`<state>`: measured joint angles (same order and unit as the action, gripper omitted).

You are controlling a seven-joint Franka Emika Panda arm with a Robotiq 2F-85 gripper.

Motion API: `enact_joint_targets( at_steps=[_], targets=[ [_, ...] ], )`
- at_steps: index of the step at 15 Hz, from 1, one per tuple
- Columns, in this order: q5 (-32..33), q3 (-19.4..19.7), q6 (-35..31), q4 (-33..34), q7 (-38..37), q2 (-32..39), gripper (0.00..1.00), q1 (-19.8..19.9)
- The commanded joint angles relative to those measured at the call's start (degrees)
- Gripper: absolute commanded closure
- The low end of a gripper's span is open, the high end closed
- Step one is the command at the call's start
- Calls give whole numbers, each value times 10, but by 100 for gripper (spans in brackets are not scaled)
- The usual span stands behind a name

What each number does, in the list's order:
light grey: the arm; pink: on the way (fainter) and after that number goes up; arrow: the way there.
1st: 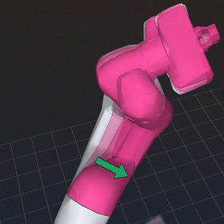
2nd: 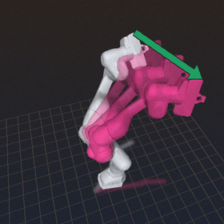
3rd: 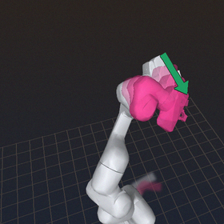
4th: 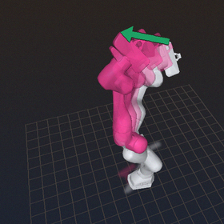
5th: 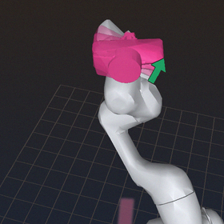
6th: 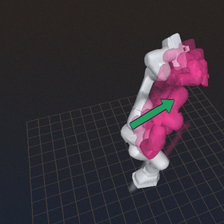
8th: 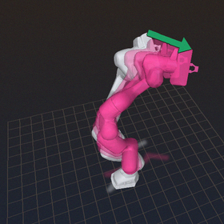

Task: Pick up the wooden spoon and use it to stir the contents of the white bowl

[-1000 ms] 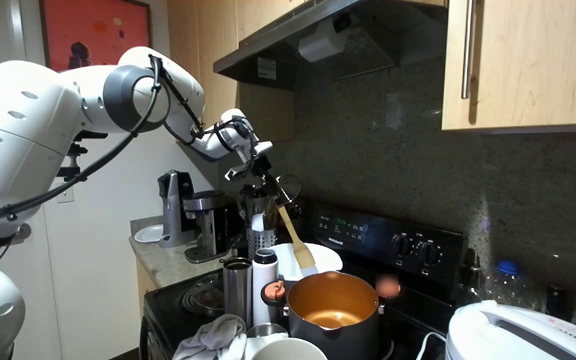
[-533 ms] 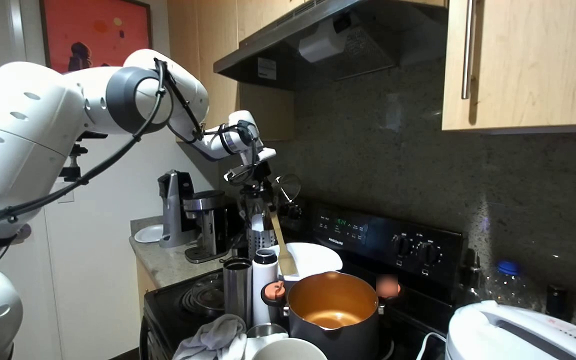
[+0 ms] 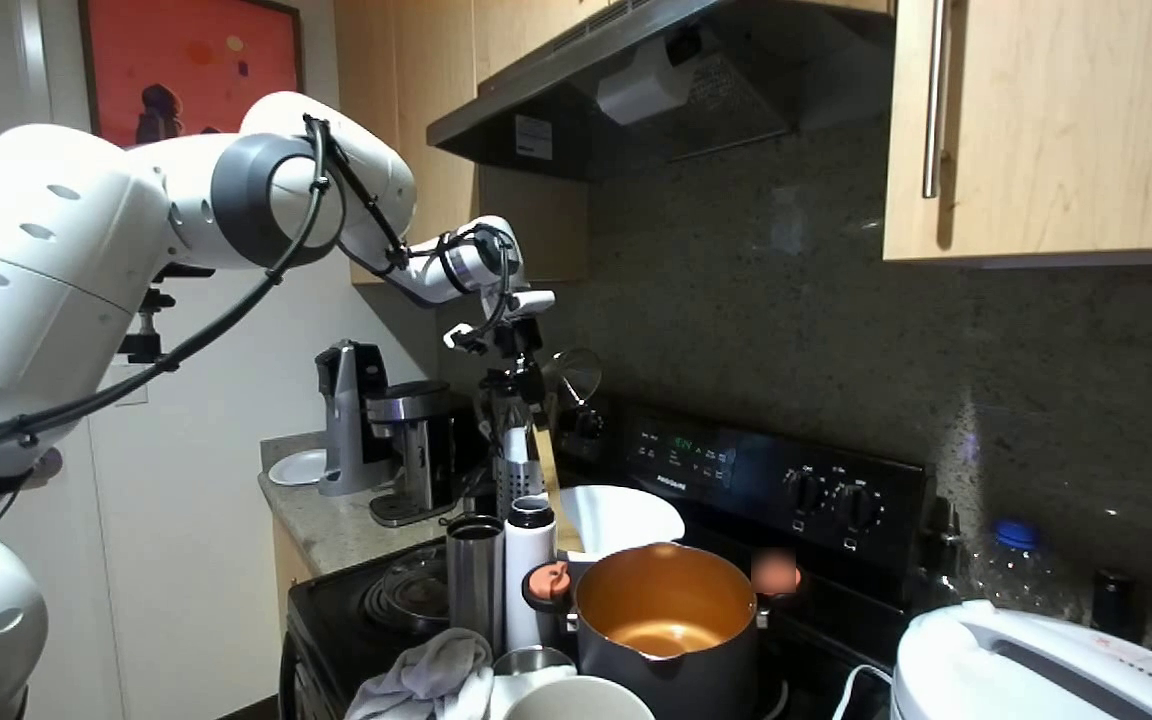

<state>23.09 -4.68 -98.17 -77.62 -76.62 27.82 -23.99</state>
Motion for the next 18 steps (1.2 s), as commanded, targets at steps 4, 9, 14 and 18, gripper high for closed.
enact_joint_targets(
  at_steps=[4,9,14,18],
  targets=[
    [90,10,29,28,-12,20,95,-31],
    [76,1,-15,17,-28,21,95,-20],
    [22,-5,-42,19,-6,27,95,-5],
    [-13,-5,-5,34,37,36,95,-2]
  ],
)
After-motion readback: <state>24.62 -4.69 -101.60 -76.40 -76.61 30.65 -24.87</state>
